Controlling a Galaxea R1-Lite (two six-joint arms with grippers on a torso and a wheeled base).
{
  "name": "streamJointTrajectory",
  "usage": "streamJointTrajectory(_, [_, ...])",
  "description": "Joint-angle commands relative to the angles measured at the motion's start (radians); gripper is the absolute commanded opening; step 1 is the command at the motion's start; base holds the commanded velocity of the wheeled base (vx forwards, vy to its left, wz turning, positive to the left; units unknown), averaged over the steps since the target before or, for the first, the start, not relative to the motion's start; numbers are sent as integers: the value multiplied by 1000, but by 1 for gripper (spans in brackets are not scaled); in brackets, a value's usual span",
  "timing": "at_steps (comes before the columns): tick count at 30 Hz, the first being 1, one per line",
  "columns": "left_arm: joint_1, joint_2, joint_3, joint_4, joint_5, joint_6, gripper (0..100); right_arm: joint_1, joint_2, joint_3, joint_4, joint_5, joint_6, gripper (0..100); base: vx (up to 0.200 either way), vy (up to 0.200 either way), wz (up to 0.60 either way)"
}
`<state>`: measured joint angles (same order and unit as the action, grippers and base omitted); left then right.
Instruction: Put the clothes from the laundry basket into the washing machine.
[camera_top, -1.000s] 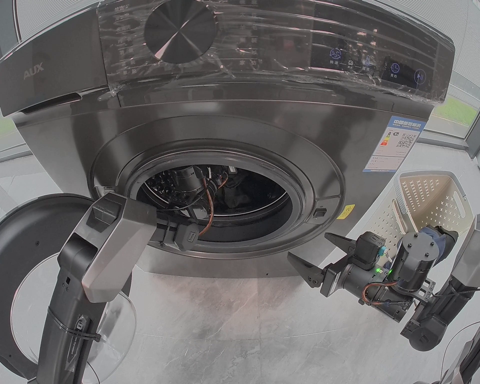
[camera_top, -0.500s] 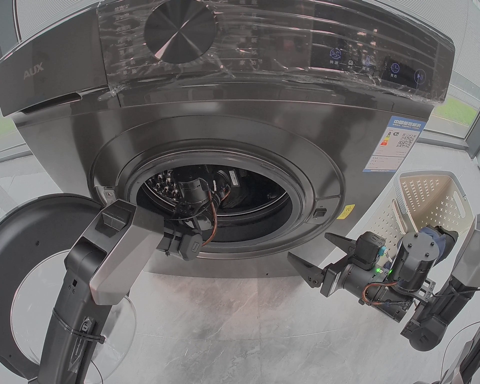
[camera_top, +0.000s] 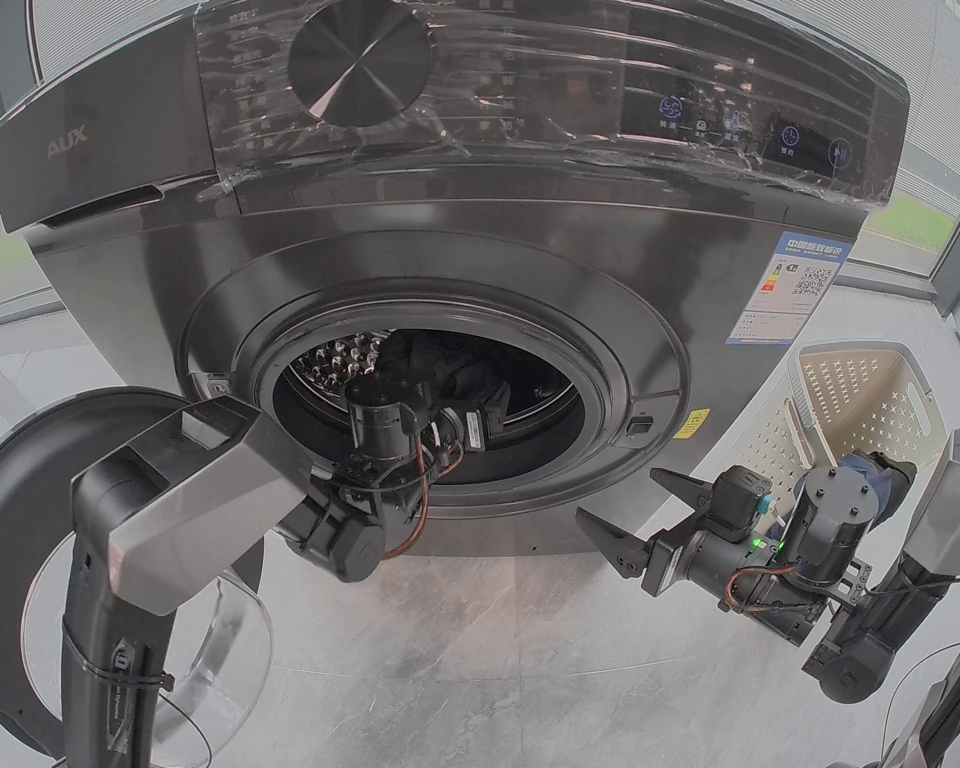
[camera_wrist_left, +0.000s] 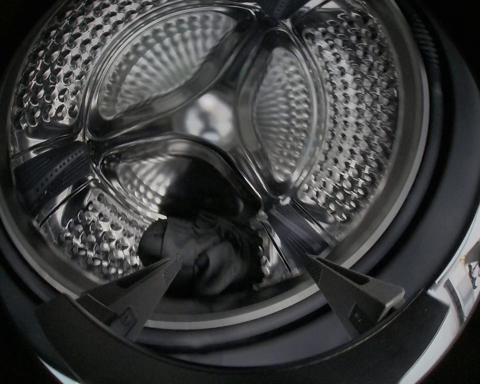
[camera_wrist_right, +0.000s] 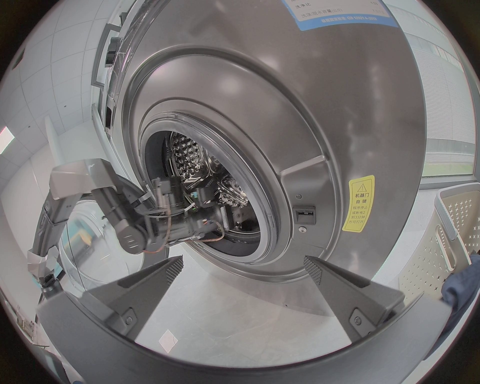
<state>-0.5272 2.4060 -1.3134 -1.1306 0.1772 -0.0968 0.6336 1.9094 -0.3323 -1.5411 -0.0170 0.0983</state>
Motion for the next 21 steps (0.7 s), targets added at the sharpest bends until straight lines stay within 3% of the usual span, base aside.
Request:
streamJointTrajectory(1, [-120,-295,382,-26,-50,-8,100,1,-7,19,1,2,0,100,0,0,0])
streamJointTrajectory(4, [-160,-403,543,-38,-81,-1,100,1,-10,27,1,2,0,100,0,0,0])
streamJointTrajectory(15, [-252,-630,849,-75,-73,-11,100,8,-21,87,1,5,-3,100,0,0,0])
streamJointTrajectory(21, [-270,-714,1030,-204,-61,-1,100,5,-87,119,1,-6,-2,100,0,0,0])
